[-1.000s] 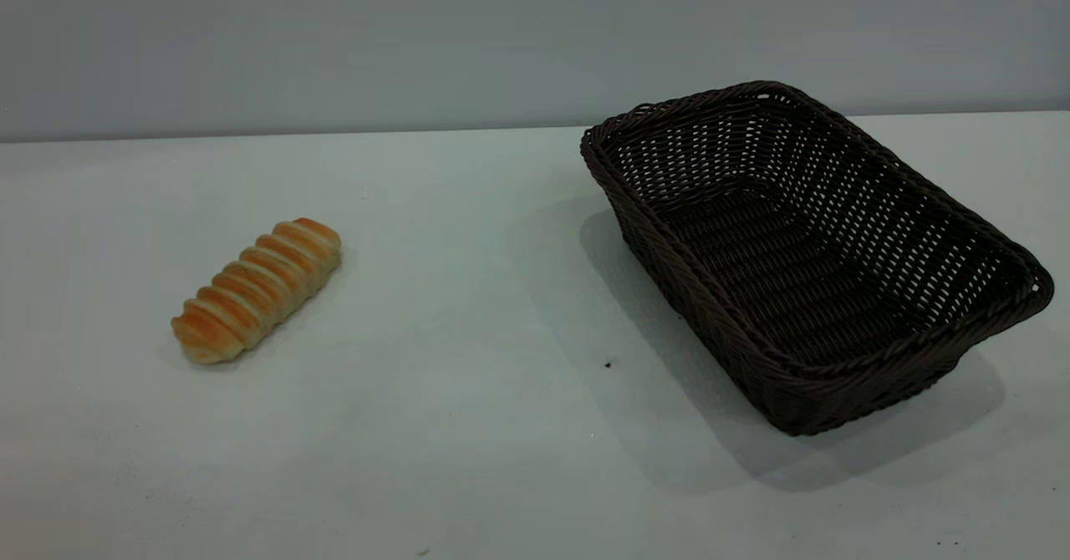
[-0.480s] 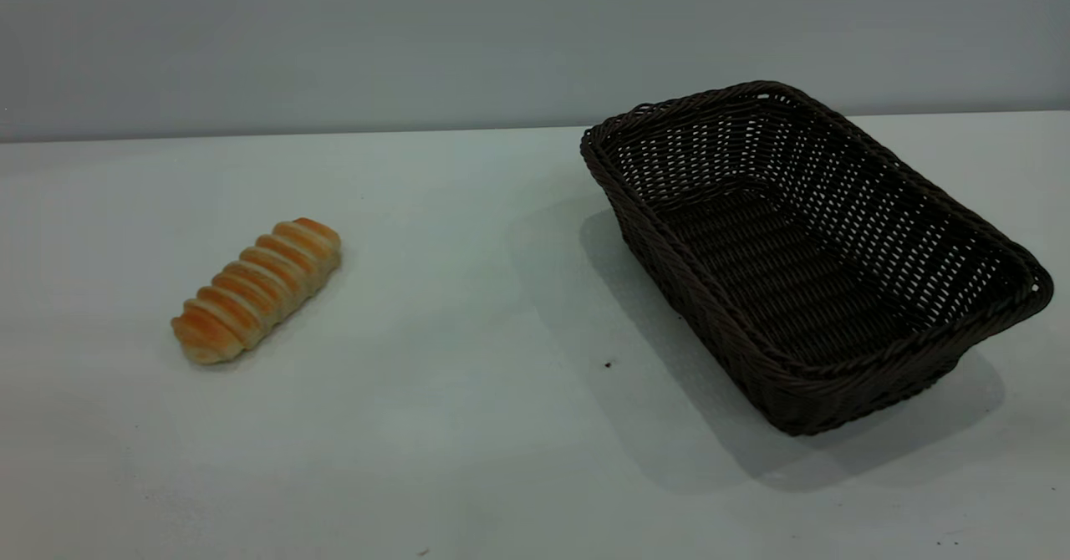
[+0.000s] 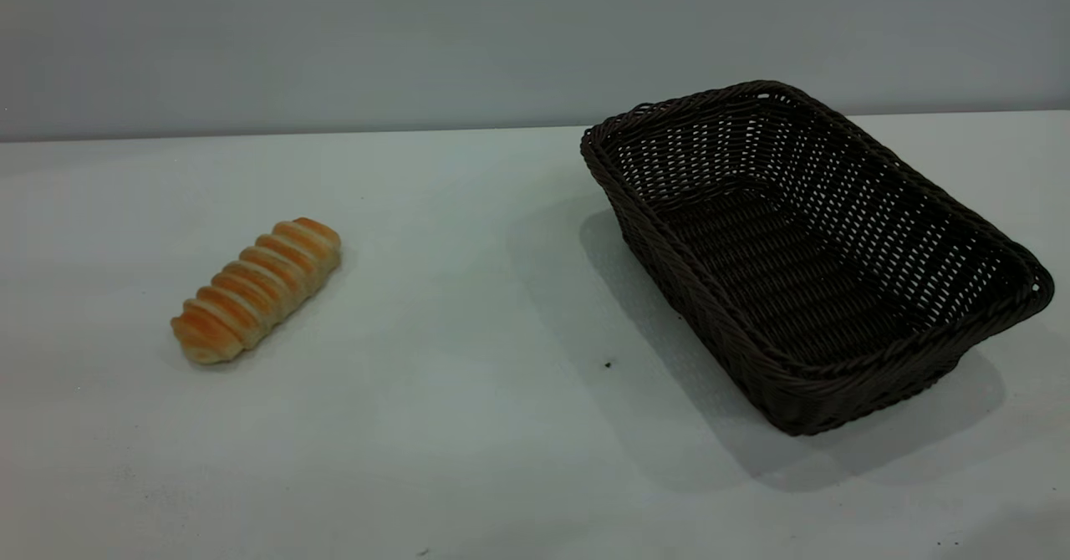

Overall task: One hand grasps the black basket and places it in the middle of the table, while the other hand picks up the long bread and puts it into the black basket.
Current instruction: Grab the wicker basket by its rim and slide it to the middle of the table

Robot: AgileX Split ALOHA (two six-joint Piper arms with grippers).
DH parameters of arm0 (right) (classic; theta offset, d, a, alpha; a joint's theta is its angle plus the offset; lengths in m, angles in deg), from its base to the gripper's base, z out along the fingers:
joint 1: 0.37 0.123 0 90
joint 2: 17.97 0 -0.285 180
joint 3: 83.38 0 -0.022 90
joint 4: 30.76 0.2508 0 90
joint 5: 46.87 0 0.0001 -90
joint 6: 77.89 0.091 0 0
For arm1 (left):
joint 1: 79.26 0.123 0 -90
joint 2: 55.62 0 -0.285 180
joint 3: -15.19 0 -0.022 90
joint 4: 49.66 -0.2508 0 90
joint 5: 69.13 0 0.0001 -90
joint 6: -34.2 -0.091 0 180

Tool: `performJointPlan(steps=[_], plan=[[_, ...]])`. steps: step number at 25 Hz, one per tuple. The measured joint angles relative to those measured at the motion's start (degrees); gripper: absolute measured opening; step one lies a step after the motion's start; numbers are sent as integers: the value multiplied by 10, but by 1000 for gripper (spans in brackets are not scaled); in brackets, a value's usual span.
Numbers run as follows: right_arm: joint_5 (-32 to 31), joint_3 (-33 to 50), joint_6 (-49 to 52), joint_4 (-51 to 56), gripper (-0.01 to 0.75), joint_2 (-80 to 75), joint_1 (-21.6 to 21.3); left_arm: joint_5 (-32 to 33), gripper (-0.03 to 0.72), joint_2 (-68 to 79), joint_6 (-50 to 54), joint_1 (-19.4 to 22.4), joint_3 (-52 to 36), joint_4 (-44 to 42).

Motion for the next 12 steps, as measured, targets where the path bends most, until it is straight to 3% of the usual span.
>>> performJointPlan(steps=[6, 12], plan=[[113, -4, 4, 8, 456, -141, 82, -10, 553, 4, 2, 0, 0, 0], [222, -13, 126, 17, 456, -208, 88, -8, 553, 4, 2, 0, 0, 0]])
